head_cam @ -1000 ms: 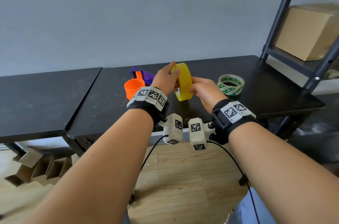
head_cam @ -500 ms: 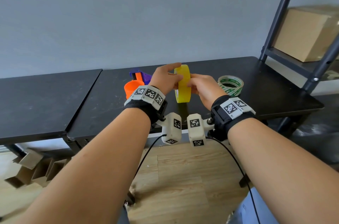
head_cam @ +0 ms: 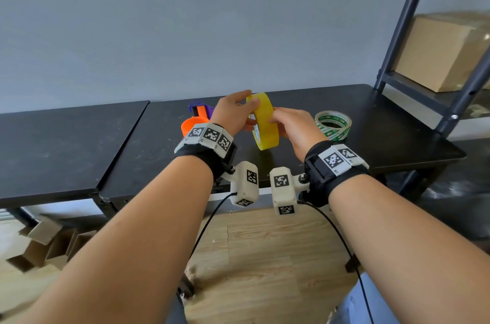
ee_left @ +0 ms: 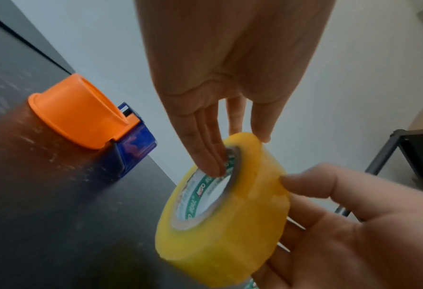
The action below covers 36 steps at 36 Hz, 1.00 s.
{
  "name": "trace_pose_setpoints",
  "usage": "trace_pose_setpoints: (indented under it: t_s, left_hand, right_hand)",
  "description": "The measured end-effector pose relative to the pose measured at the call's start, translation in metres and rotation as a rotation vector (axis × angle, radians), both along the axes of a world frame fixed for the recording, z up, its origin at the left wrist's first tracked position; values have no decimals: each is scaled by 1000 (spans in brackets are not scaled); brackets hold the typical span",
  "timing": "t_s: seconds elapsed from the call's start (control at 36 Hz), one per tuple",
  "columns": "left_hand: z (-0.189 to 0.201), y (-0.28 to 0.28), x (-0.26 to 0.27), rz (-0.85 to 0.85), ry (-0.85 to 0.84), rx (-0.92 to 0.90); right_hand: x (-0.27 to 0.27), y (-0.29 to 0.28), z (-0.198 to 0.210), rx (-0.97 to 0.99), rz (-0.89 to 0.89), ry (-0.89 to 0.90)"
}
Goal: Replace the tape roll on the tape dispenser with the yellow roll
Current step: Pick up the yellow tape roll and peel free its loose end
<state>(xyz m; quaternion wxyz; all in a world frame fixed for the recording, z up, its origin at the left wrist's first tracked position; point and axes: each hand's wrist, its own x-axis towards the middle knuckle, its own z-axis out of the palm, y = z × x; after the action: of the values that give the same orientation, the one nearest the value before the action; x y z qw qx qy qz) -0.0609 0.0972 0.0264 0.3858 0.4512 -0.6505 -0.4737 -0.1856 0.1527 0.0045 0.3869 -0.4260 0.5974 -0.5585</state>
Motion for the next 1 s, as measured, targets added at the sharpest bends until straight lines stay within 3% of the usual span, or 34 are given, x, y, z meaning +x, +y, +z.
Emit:
trace_pose_setpoints:
  t_s: [0.17, 0.36, 0.75, 1.0]
  left_hand:
    - [1, 6, 0, -42, -76, -51]
    - [-1, 6, 2, -38, -97, -73]
    - [2, 0, 0, 18, 58, 3]
    - [1, 6, 1, 17, 67, 7]
  right_hand:
    - [-2, -5, 3, 22, -58, -105]
    - [2, -6, 6, 43, -31, -66]
    - [2, 1, 7, 18, -18, 60]
    - [1, 0, 7, 41, -20, -32]
